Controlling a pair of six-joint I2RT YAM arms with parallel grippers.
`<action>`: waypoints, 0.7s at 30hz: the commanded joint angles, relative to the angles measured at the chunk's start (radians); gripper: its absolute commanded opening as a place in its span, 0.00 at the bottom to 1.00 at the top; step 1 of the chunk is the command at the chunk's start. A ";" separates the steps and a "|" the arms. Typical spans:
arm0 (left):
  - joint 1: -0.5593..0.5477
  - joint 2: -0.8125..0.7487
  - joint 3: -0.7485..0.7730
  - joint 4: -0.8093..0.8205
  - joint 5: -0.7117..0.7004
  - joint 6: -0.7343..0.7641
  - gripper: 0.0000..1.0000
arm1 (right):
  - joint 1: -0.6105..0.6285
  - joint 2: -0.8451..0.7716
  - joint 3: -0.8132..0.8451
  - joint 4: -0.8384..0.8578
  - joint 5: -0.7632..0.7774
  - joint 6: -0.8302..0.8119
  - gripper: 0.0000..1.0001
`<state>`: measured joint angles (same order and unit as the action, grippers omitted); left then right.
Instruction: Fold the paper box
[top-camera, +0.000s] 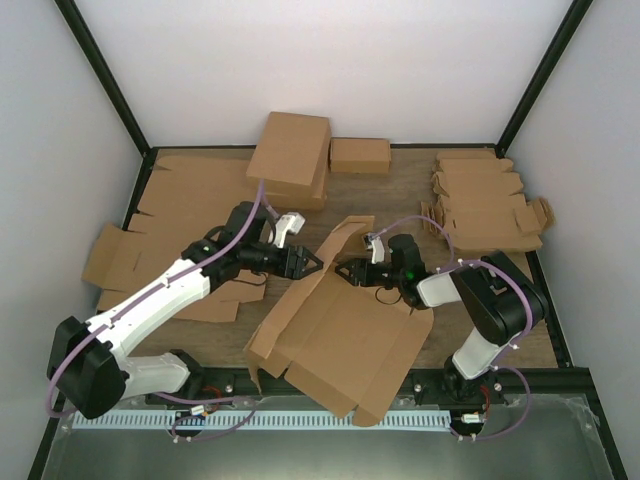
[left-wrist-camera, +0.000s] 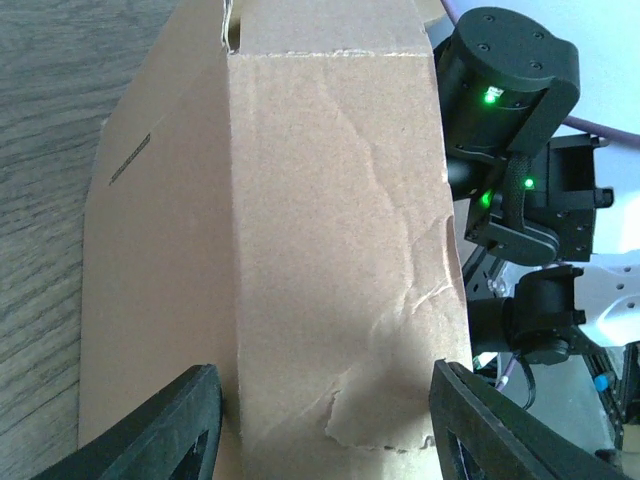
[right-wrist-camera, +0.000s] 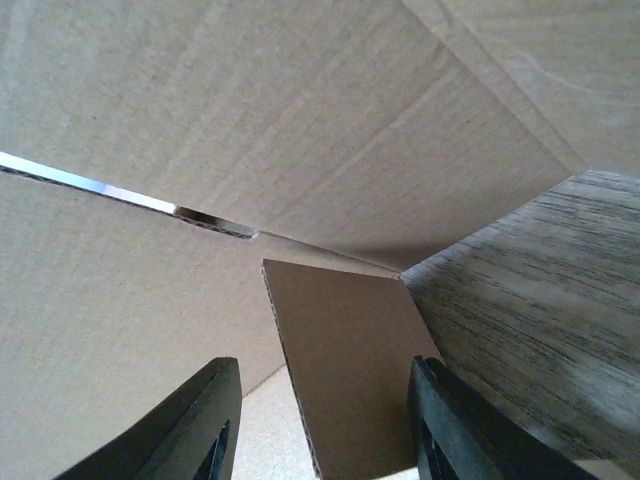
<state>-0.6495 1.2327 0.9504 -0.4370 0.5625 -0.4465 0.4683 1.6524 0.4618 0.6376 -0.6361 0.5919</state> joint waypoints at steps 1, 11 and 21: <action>0.005 0.000 -0.025 0.050 0.017 -0.021 0.58 | 0.007 0.004 0.018 0.013 -0.012 -0.003 0.49; 0.005 0.036 -0.026 -0.006 -0.040 0.019 0.52 | 0.007 0.000 0.021 0.006 -0.005 -0.006 0.49; 0.005 0.055 -0.030 -0.025 -0.040 0.042 0.47 | 0.011 0.033 0.035 0.009 -0.025 0.001 0.39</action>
<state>-0.6476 1.2686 0.9298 -0.4412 0.5262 -0.4328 0.4683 1.6695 0.4629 0.6365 -0.6411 0.5980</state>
